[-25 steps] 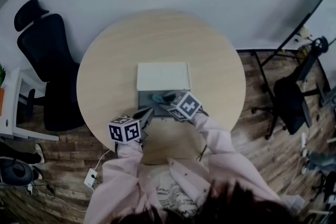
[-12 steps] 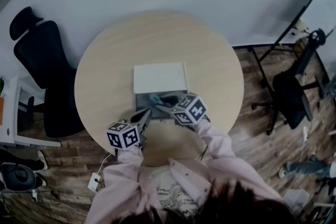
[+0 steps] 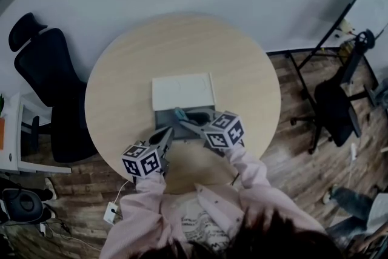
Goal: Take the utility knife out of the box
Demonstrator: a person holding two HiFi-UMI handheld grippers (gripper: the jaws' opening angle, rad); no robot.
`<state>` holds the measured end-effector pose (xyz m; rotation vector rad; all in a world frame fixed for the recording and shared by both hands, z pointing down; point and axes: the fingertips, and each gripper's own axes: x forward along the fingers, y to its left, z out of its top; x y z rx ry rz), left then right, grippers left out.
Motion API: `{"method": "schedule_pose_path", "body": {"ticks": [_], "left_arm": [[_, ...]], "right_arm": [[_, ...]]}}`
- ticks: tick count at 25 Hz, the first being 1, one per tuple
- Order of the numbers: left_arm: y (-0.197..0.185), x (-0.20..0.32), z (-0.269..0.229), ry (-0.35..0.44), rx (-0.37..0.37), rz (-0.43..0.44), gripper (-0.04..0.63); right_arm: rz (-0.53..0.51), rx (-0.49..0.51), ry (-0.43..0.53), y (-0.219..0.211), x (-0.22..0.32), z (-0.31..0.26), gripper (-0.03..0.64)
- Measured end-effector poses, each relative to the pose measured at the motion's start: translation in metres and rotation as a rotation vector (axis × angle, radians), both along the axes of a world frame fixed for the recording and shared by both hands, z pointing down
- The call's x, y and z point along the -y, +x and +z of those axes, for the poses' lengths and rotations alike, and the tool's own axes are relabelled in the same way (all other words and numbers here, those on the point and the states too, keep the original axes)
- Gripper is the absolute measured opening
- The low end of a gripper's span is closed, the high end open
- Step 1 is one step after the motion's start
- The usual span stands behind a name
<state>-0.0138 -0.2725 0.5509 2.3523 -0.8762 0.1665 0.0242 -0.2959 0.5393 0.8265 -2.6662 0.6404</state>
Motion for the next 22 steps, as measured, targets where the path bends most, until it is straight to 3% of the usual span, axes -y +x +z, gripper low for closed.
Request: {"method": "schedule_pose_path", "body": {"ticks": [18,22], "left_arm": [[-0.003,0.005,-0.027,0.131,-0.028,-0.003,0.009],[-0.003,0.005,-0.033,0.156,-0.033,0.005,0.009]], "right_arm": [[0.080,0.220,0.008,0.012,-0.006,-0.031,0.130],[0.087,0.224,0.041,0.013,-0.007,-0.037,0.129]]}}
